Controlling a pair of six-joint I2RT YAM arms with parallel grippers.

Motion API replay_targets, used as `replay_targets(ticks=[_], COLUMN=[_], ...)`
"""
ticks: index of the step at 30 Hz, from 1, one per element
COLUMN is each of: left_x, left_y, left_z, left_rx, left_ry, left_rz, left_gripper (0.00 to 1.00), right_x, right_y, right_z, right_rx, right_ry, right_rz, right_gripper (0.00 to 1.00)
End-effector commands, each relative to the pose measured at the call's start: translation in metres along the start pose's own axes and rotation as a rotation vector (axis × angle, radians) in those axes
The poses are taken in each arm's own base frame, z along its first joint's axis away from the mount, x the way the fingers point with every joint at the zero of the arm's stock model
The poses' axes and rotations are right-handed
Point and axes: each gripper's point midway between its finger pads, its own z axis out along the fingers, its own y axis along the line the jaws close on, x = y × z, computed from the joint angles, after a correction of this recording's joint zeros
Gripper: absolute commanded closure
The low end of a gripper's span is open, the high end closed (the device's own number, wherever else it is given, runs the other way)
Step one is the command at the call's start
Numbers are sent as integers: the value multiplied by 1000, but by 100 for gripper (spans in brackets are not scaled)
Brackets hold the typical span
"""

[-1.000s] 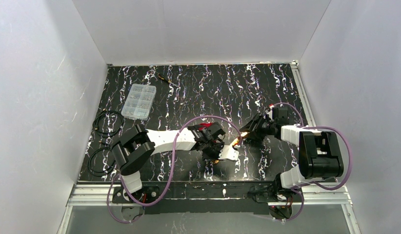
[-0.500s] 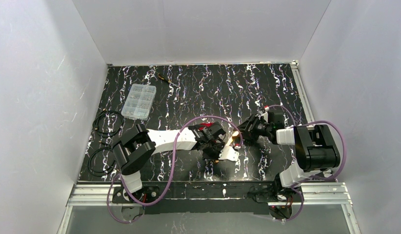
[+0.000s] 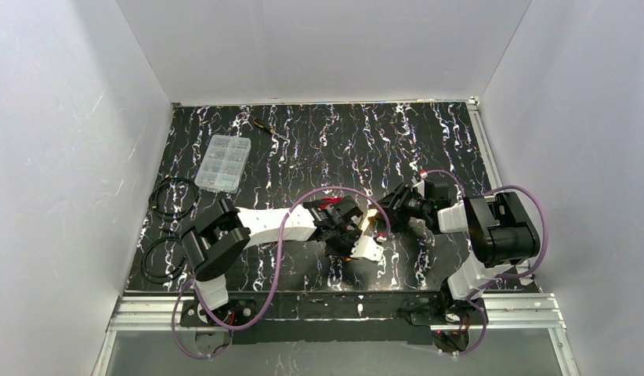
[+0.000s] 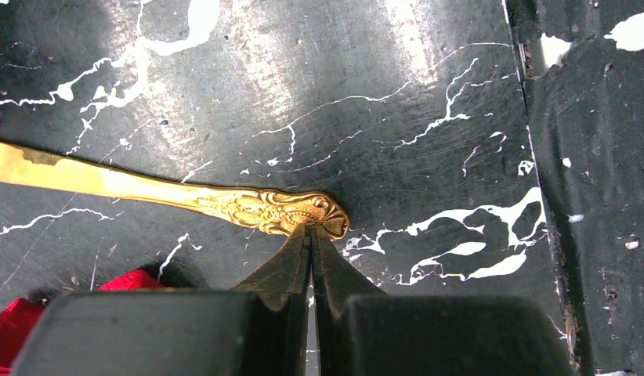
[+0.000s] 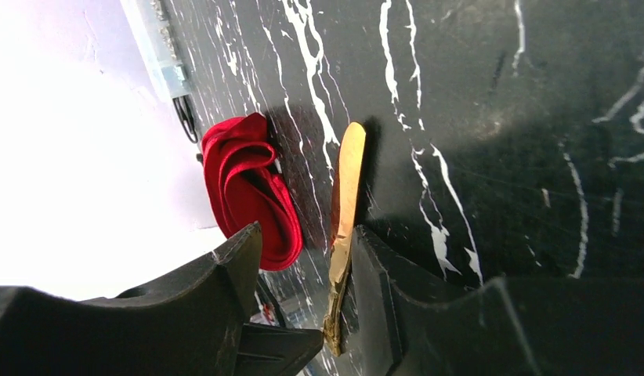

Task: Fold the napkin into a case and place the utensils inside
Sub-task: Move the knife to the corner of the board.

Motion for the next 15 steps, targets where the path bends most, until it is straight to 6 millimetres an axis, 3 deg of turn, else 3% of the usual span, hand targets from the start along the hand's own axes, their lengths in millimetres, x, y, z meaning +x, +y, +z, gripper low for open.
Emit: replay_targets(ticks=[1, 6, 15], left_x=[86, 83, 85], left_y=[-53, -52, -57], left_z=[19, 19, 17], left_rx=[186, 191, 194], left_ry=[282, 270, 263], left_rz=[-47, -25, -13], left_gripper=[100, 100, 100], right_x=[9, 27, 21], right_y=[-38, -56, -71], right_z=[11, 20, 19], right_rx=[136, 291, 460], right_ry=[-34, -52, -148], right_rz=[37, -21, -64], right_gripper=[45, 52, 59])
